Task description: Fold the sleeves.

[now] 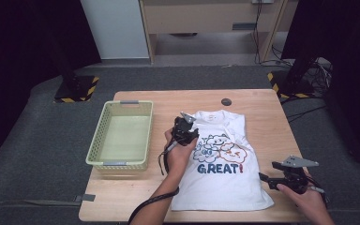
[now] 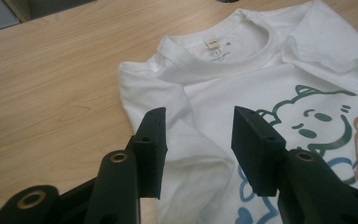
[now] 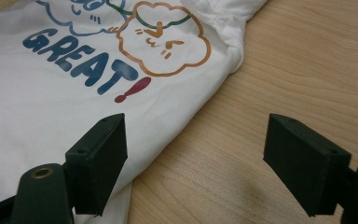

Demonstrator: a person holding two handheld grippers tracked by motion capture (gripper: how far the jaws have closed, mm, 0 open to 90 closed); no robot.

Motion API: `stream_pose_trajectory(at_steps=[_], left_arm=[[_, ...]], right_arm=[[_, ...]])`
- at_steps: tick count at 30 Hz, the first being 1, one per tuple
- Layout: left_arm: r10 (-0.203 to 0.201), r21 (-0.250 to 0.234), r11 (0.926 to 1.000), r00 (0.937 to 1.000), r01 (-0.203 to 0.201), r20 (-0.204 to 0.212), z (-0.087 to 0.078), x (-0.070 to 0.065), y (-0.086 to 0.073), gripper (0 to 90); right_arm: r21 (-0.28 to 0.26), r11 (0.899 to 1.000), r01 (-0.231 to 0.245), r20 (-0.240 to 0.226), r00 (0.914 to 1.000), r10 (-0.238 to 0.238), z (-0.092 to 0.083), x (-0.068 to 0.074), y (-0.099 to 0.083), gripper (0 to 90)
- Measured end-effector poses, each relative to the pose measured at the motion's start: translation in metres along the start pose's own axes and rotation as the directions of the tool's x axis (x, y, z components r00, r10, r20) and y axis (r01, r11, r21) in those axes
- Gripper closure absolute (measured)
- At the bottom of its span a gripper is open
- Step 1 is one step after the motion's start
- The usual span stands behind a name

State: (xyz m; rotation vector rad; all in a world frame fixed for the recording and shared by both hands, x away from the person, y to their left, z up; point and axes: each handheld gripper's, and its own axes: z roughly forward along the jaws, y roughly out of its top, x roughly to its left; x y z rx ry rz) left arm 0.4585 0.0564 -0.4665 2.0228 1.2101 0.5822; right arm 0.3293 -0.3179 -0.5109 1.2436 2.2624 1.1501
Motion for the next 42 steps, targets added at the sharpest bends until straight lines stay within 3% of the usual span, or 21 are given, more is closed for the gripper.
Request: stream_pose_trajectory(at_steps=[2,6,9,14,18,26,35,42], left_arm=[[-0.002,0.009,1.0,1.0,0.002,-0.001,-0.006,0.005,-0.003,52.8],[0.008,0.062,0.9981,0.9999,-0.009,0.013,-0.01,0.012,-0.006,39.4],[0.015,0.11,0.9938,0.9997,-0.017,0.019,-0.004,0.014,-0.006,26.6],[0.0,0.143,0.9896,0.9995,-0.004,0.031,0.008,0.02,0.001,15.6],[0.011,0.161,0.9868,0.9999,-0.011,0.004,0.018,0.026,0.004,20.6],[-0.048,0.143,0.9885,0.9988,0.049,-0.01,0.034,0.041,0.011,28.1],[-0.064,0.137,0.9886,0.9979,0.063,0.005,0.047,0.051,0.016,28.5],[-0.079,0.16,0.9844,0.9965,0.074,0.028,0.057,0.051,0.012,27.0]], right_arm=[[0.003,1.0,0.002,0.002,1.0,-0.002,0.001,0.001,0.001,21.6],[0.029,0.999,0.02,0.006,0.9998,-0.02,0.008,0.001,0.011,20.7],[0.05,0.998,0.03,0.009,0.9995,-0.03,0.018,-0.001,0.027,17.7],[0.04,0.999,-0.016,0.017,0.9997,0.016,0.04,-0.015,0.063,17.8],[0.041,0.998,-0.041,0.037,0.9985,0.039,0.058,-0.028,0.09,27.8],[0.059,0.997,-0.046,0.075,0.9964,0.041,0.087,-0.048,0.125,39.4],[0.072,0.993,-0.097,0.087,0.9921,0.09,0.115,-0.058,0.139,40.4],[0.08,0.992,-0.094,0.085,0.9926,0.087,0.129,-0.054,0.141,39.9]])
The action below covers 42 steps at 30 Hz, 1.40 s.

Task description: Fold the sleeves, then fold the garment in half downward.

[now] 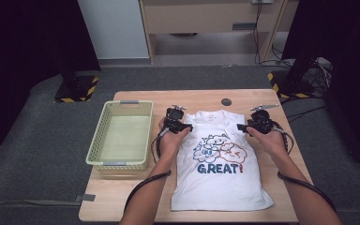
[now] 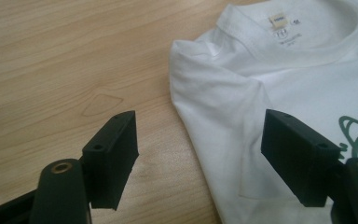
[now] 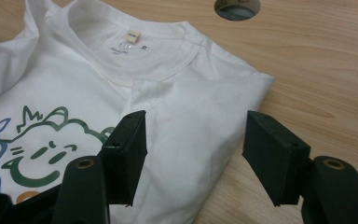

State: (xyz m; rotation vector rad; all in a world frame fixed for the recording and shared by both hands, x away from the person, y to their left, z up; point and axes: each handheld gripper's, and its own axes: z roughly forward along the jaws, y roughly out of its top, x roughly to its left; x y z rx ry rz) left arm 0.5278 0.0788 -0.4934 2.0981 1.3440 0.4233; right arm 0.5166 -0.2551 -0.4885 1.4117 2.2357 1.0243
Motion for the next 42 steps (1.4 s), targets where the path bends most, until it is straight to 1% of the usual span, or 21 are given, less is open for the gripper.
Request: stream_pose_trajectory(at_steps=[4,7,8,9,11,12,16,17,19,22,24,25,28,30,32,34,35,37,39,40,42], left_arm=[[-0.005,0.005,1.0,1.0,0.005,0.007,0.003,0.003,-0.002,27.2],[-0.01,0.008,0.9999,0.9999,0.01,0.01,0.004,0.003,-0.005,27.1],[-0.01,0.008,0.9999,0.9999,0.01,0.01,0.004,0.003,-0.005,27.1],[-0.008,0.01,0.9999,0.9999,0.007,0.011,0.004,0.003,-0.005,27.1],[-0.011,0.011,0.9999,0.9998,0.011,0.017,0.006,0.005,-0.006,27.2],[-0.012,0.011,0.9999,0.9998,0.011,0.017,0.006,0.005,-0.006,27.3],[-0.023,0.015,0.9996,0.9995,0.023,0.021,0.01,0.007,-0.007,27.4],[-0.028,0.014,0.9995,0.9993,0.027,0.024,0.01,0.007,-0.007,27.5],[-0.023,0.014,0.9996,0.9993,0.023,0.028,0.011,0.006,-0.007,27.5],[-0.027,0.011,0.9996,0.999,0.027,0.035,0.013,0.004,-0.009,27.9],[-0.023,0.014,0.9997,0.9991,0.022,0.037,0.015,0.003,-0.01,27.9],[-0.019,0.013,0.9997,0.9992,0.019,0.036,0.015,0.002,-0.01,28.2],[-0.022,0.003,0.9998,0.9994,0.022,0.029,0.014,0.003,-0.012,29.0],[-0.008,0.001,1.0,0.9998,0.008,0.016,0.014,0.004,-0.013,29.9],[-0.008,-0.006,1.0,0.9999,0.008,0.012,0.012,0.005,-0.013,30.8],[-0.011,-0.021,0.9997,0.9999,0.011,0.01,0.01,0.006,-0.013,32.5],[-0.013,-0.025,0.9996,0.9999,0.013,0.009,0.01,0.007,-0.013,33.3],[0.001,-0.034,0.9994,1.0,-0.001,0.007,0.01,0.007,-0.012,34.9],[0.007,-0.045,0.999,1.0,-0.007,0.001,0.012,0.007,-0.011,36.4],[0.003,-0.05,0.9987,1.0,-0.003,0.002,0.013,0.007,-0.01,36.8],[-0.019,-0.064,0.9978,0.9998,0.019,0.006,0.016,0.008,-0.008,39.0]], right_arm=[[0.008,1.0,-0.005,0.003,1.0,0.005,0.009,-0.003,0.0,38.2],[0.021,1.0,-0.011,0.015,0.9998,0.011,0.017,-0.009,0.0,36.2],[0.021,1.0,-0.011,0.015,0.9998,0.011,0.017,-0.009,0.0,36.2],[0.02,0.999,-0.036,0.011,0.9993,0.036,0.023,-0.014,0.0,35.3],[0.021,0.999,-0.039,0.013,0.9992,0.039,0.025,-0.016,0.0,35.2],[0.027,0.998,-0.053,0.017,0.9985,0.052,0.03,-0.02,0.0,35.1],[0.032,0.997,-0.073,0.025,0.9971,0.073,0.038,-0.026,-0.001,35.3],[0.041,0.996,-0.08,0.025,0.9965,0.079,0.041,-0.029,-0.001,35.3],[0.045,0.995,-0.089,0.029,0.9957,0.088,0.045,-0.031,-0.001,35.2],[0.024,0.994,-0.108,0.019,0.9941,0.107,0.049,-0.032,0.0,35.6],[0.017,0.992,-0.122,0.01,0.9925,0.122,0.052,-0.033,0.002,36.8],[0.02,0.993,-0.12,0.01,0.9928,0.12,0.053,-0.032,0.004,37.8],[0.028,0.995,-0.096,0.005,0.9954,0.096,0.055,-0.03,0.007,48.6],[0.024,0.996,-0.084,0.013,0.9964,0.084,0.055,-0.03,0.006,57.3],[0.017,0.998,-0.068,0.028,0.9973,0.068,0.055,-0.031,0.004,65.6],[0.016,0.998,-0.061,0.028,0.9977,0.061,0.054,-0.032,0.004,71.4],[0.014,0.998,-0.054,0.031,0.9981,0.054,0.054,-0.032,0.003,72.7],[0.013,0.999,-0.045,0.034,0.9984,0.045,0.054,-0.032,0.003,74.8],[0.014,0.999,-0.035,0.041,0.9986,0.034,0.055,-0.03,0.003,76.0],[0.014,0.999,-0.03,0.045,0.9985,0.029,0.055,-0.029,0.004,76.6],[0.016,0.999,-0.032,0.054,0.9981,0.031,0.055,-0.027,0.004,78.7]])
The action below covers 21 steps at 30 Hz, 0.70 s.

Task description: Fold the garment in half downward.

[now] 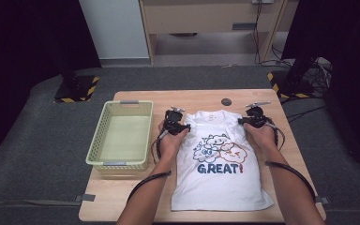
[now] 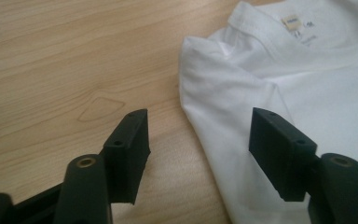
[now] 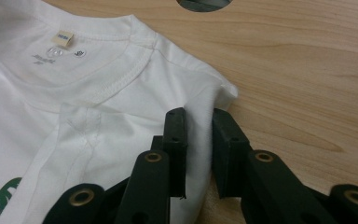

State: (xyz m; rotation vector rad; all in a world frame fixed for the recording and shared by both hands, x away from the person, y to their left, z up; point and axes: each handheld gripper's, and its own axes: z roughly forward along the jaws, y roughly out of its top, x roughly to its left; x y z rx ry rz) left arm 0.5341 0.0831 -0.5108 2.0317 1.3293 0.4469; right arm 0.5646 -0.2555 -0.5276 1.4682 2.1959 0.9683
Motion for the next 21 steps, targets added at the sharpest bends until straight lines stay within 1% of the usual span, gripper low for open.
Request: stream_pose_trajectory(at_steps=[1,3,5,8,10,13,17,18,19,21], left_arm=[[-0.008,-0.002,1.0,0.9999,0.008,-0.008,0.002,0.0,0.001,39.6],[-0.001,-0.001,1.0,0.9994,0.001,-0.034,0.005,-0.002,0.003,41.0],[-0.009,-0.01,0.9999,0.9993,0.009,-0.037,0.008,-0.003,0.005,41.4],[-0.003,-0.015,0.9999,0.9989,0.002,-0.047,0.013,-0.004,0.01,41.7],[-0.004,-0.012,0.9999,0.9989,0.003,-0.046,0.017,-0.004,0.013,42.1],[0.008,-0.004,1.0,0.9981,-0.009,-0.061,0.022,-0.003,0.016,42.4],[-0.012,-0.008,0.9999,0.9965,0.011,-0.083,0.022,0.005,0.015,42.8],[-0.01,-0.001,0.9999,0.9966,0.01,-0.082,0.023,0.007,0.015,43.0],[-0.015,0.003,0.9999,0.9972,0.015,-0.073,0.025,0.008,0.013,43.0],[-0.008,0.006,0.9999,0.9984,0.008,-0.057,0.026,0.009,0.012,43.1]], right_arm=[[-0.003,1.0,-0.004,0.005,1.0,0.004,0.0,0.001,0.0,79.1],[0.0,1.0,-0.016,0.023,0.9996,0.016,0.0,0.004,0.0,81.2],[0.001,1.0,-0.019,0.047,0.9987,0.019,0.001,0.008,0.001,81.9],[0.005,1.0,-0.008,0.081,0.9967,0.008,0.001,0.013,0.001,82.1],[0.012,1.0,-0.001,0.09,0.9959,0.0,0.001,0.015,0.002,82.1],[0.01,1.0,0.001,0.093,0.9957,-0.002,0.0,0.016,0.001,81.9],[0.007,1.0,-0.001,0.091,0.9959,0.0,0.0,0.016,0.0,81.7],[0.006,1.0,0.0,0.09,0.9959,0.0,0.0,0.016,0.0,81.7],[0.007,1.0,0.0,0.09,0.9959,0.0,0.0,0.016,0.0,81.7],[0.007,1.0,-0.002,0.089,0.9961,0.001,0.0,0.016,0.0,81.6]])
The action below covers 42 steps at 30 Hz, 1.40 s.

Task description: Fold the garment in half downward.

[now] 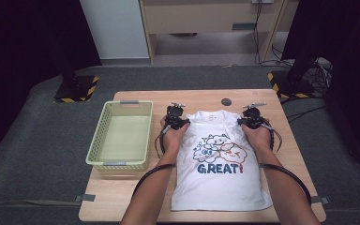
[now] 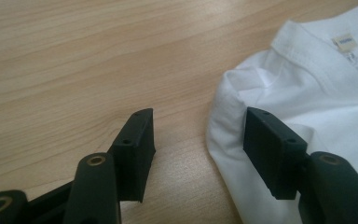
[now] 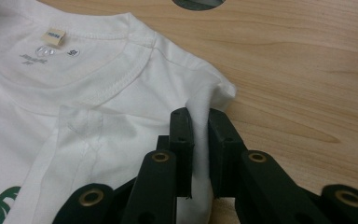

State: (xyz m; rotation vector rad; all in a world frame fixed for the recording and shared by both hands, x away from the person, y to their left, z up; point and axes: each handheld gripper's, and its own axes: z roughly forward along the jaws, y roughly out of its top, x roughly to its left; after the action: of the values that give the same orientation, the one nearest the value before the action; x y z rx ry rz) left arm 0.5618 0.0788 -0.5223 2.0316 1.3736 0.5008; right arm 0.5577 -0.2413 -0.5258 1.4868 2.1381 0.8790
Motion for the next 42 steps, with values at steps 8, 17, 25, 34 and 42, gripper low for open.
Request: stream_pose_trajectory(at_steps=[8,17,25,34,42], left_arm=[[0.025,-0.001,0.9997,0.9992,-0.025,0.031,0.006,-0.011,0.002,41.3],[0.027,0.002,0.9996,0.9984,-0.027,0.05,0.005,-0.018,0.001,55.7],[0.059,-0.033,0.9978,0.9962,-0.057,0.064,-0.002,-0.019,-0.002,85.2],[0.093,-0.087,0.9922,0.9949,-0.09,0.039,-0.029,-0.022,0.003,85.7],[0.097,-0.134,0.9864,0.9952,-0.095,0.013,-0.062,-0.028,0.009,85.8]], right_arm=[[-0.011,1.0,0.019,-0.011,0.9998,-0.019,0.0,0.0,-0.001,80.8],[-0.008,1.0,0.021,-0.014,0.9997,-0.021,0.0,0.0,-0.001,82.2],[-0.018,0.998,0.064,0.003,0.998,-0.064,-0.004,0.008,-0.002,86.8],[-0.058,0.996,0.06,-0.005,0.9982,-0.06,-0.018,0.013,0.001,86.9],[-0.101,0.991,0.084,-0.009,0.9963,-0.085,-0.045,0.024,0.007,87.0]])
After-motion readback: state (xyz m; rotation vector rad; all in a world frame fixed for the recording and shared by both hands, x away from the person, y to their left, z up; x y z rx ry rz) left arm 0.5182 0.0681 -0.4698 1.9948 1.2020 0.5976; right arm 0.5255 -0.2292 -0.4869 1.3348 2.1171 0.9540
